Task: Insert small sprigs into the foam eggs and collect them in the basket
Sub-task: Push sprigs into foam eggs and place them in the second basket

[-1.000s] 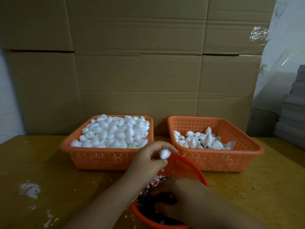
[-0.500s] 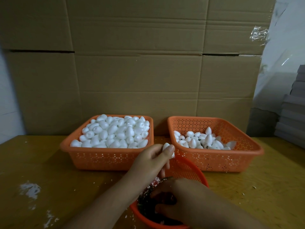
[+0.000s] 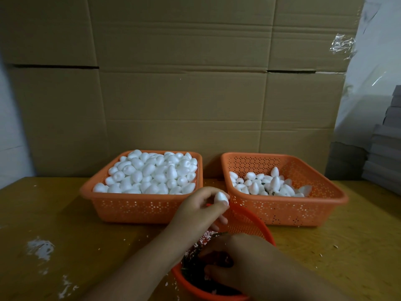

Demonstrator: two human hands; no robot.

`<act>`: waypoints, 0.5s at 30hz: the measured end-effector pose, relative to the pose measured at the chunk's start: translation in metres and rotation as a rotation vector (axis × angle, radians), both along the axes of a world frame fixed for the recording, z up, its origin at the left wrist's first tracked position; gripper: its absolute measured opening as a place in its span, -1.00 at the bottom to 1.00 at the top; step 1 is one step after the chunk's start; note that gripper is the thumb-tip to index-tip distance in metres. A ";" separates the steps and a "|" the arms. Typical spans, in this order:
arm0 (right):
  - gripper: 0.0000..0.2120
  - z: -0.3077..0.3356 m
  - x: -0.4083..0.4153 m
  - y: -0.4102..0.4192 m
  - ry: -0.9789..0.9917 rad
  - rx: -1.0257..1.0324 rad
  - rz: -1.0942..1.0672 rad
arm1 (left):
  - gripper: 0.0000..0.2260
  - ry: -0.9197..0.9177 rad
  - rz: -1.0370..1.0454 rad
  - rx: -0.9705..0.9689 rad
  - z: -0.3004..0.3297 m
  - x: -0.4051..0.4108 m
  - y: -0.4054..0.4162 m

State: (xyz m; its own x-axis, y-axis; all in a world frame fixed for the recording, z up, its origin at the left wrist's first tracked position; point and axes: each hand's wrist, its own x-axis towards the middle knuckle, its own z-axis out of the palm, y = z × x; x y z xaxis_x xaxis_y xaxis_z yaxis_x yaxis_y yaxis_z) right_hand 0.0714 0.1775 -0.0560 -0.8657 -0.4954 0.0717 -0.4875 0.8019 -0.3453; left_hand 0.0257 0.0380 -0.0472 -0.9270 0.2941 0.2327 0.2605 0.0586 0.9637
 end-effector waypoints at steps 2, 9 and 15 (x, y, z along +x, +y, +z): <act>-0.58 0.000 0.000 0.000 -0.001 -0.003 -0.001 | -0.91 0.017 -0.025 0.000 -0.001 0.000 0.000; -0.60 -0.001 0.000 0.000 -0.007 -0.009 -0.011 | -0.75 0.030 -0.076 0.029 -0.003 0.000 -0.001; -0.61 -0.001 -0.001 0.000 0.000 -0.001 -0.008 | -0.88 0.033 -0.107 0.085 -0.002 -0.001 0.000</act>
State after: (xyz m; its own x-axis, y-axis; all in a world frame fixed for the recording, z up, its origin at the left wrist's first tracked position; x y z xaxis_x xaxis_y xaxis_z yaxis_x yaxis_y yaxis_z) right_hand 0.0708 0.1776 -0.0573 -0.8696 -0.4884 0.0727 -0.4812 0.8053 -0.3462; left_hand 0.0243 0.0375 -0.0488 -0.8829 0.3691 0.2903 0.2921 -0.0525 0.9550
